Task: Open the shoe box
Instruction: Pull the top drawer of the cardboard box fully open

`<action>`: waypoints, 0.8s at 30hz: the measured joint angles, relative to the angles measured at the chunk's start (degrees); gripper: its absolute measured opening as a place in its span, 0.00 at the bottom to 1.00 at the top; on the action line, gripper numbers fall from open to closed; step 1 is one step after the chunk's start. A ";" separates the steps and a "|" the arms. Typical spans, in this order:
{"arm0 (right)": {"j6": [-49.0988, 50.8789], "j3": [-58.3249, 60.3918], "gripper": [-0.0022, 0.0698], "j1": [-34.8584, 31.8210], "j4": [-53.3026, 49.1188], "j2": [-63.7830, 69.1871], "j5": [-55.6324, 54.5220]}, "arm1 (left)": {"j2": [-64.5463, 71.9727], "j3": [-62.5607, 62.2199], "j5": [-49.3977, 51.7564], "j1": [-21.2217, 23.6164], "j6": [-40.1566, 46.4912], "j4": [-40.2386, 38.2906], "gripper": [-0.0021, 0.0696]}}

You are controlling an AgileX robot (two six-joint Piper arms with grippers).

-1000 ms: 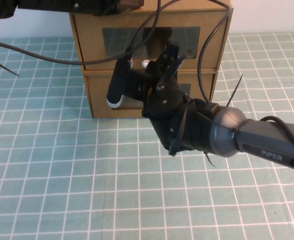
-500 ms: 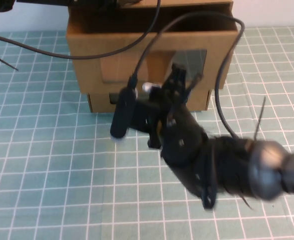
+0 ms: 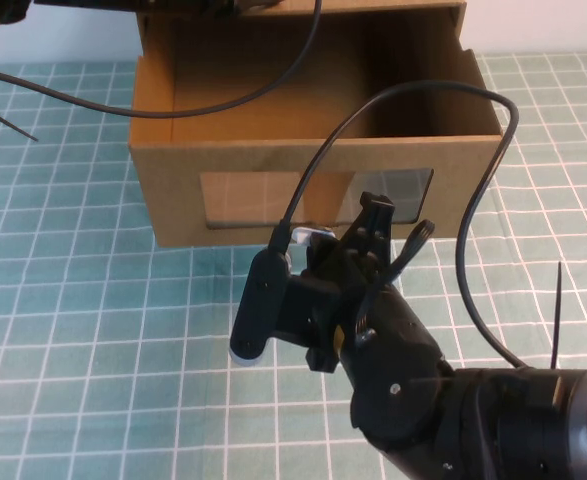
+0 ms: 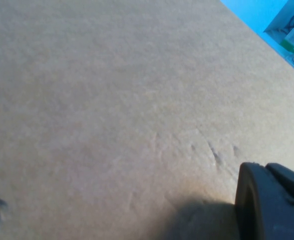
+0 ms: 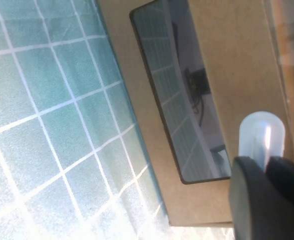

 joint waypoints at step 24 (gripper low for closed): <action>6.15 -0.83 0.53 0.00 20.01 -25.50 -18.20 | -5.59 1.17 3.00 0.20 -2.54 -1.57 0.02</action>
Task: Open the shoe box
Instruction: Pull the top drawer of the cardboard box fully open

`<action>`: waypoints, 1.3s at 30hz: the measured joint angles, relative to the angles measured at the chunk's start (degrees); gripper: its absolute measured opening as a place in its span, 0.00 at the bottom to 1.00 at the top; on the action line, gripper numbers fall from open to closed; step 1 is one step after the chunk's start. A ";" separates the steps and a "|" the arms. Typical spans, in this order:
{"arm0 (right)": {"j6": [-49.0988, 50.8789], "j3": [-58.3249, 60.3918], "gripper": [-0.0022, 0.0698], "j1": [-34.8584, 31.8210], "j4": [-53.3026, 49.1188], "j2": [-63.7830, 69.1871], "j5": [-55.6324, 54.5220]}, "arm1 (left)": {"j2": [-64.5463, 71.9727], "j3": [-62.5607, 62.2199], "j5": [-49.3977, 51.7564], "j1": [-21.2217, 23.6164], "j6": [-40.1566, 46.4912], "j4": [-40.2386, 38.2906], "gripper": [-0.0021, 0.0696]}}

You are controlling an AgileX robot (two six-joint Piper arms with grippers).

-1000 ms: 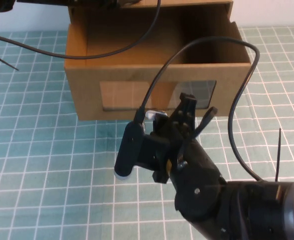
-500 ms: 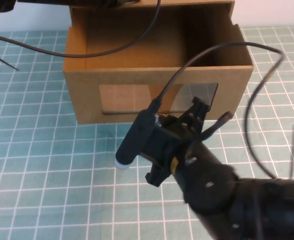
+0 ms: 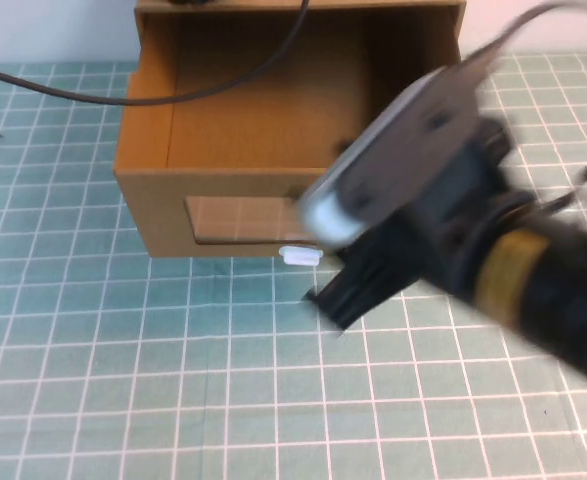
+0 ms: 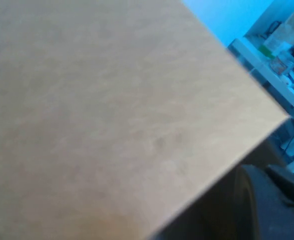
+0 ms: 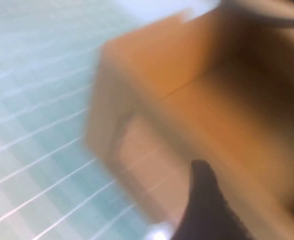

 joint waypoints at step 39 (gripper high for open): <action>-54.20 14.45 0.01 0.00 46.01 -40.94 12.93 | -79.64 60.52 0.34 11.94 3.25 18.67 0.02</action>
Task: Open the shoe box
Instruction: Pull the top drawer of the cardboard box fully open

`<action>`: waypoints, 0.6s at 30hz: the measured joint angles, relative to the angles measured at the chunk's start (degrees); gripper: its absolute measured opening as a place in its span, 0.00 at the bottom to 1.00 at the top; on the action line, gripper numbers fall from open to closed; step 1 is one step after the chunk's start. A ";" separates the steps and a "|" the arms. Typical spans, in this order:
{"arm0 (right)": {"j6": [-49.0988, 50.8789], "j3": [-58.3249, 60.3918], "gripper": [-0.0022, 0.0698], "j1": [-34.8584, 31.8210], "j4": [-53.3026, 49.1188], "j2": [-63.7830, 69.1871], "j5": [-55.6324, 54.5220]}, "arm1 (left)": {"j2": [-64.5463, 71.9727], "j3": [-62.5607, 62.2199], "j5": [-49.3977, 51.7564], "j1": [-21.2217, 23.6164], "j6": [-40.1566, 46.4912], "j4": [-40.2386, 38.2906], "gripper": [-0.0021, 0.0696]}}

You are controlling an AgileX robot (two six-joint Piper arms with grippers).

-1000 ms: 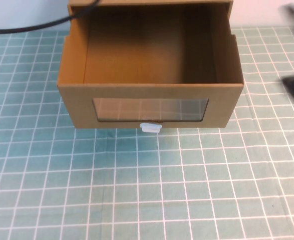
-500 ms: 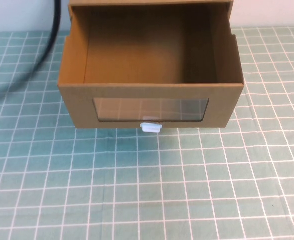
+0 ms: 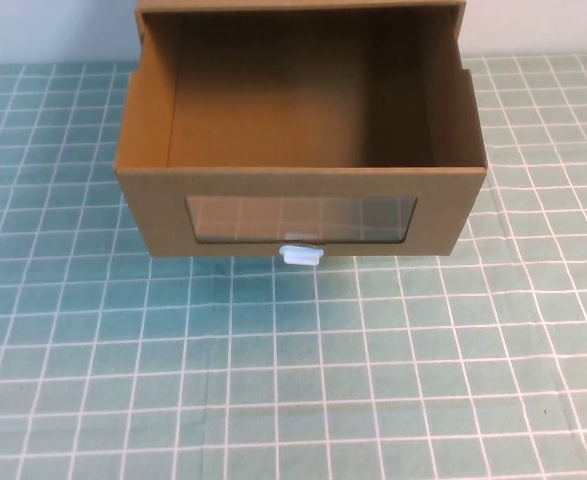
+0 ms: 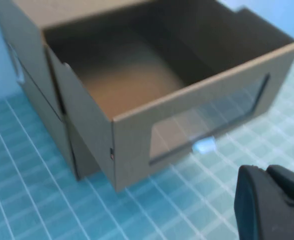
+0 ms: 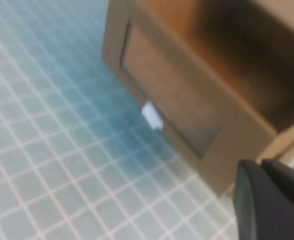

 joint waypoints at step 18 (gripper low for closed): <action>0.46 0.08 0.01 0.00 -1.50 0.00 -2.05 | -10.83 7.48 -8.65 0.00 0.00 -2.36 0.02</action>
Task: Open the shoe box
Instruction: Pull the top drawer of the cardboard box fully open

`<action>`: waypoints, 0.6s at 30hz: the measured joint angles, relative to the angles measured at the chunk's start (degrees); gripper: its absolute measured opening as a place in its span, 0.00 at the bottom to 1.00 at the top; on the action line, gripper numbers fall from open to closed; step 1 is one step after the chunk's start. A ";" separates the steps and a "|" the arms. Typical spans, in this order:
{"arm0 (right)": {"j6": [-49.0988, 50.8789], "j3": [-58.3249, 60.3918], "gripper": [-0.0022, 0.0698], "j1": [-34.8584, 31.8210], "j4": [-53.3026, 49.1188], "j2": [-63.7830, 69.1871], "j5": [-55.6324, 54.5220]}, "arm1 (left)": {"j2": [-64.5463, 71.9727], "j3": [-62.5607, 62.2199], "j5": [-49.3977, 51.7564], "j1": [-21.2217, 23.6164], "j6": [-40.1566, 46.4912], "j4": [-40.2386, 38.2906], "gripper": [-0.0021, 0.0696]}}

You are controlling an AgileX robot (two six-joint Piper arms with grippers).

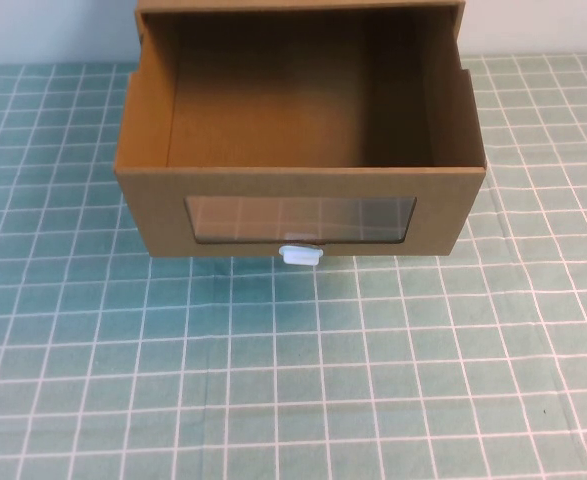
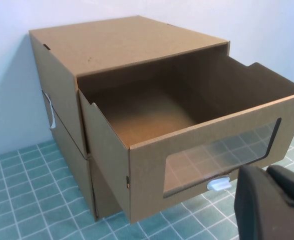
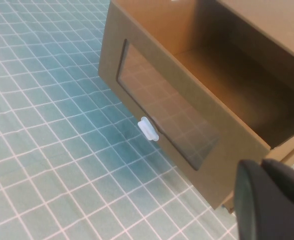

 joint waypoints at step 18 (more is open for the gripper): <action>0.00 0.00 0.01 0.00 0.00 0.00 -0.09 | -8.02 10.93 -15.00 0.00 0.00 9.02 0.02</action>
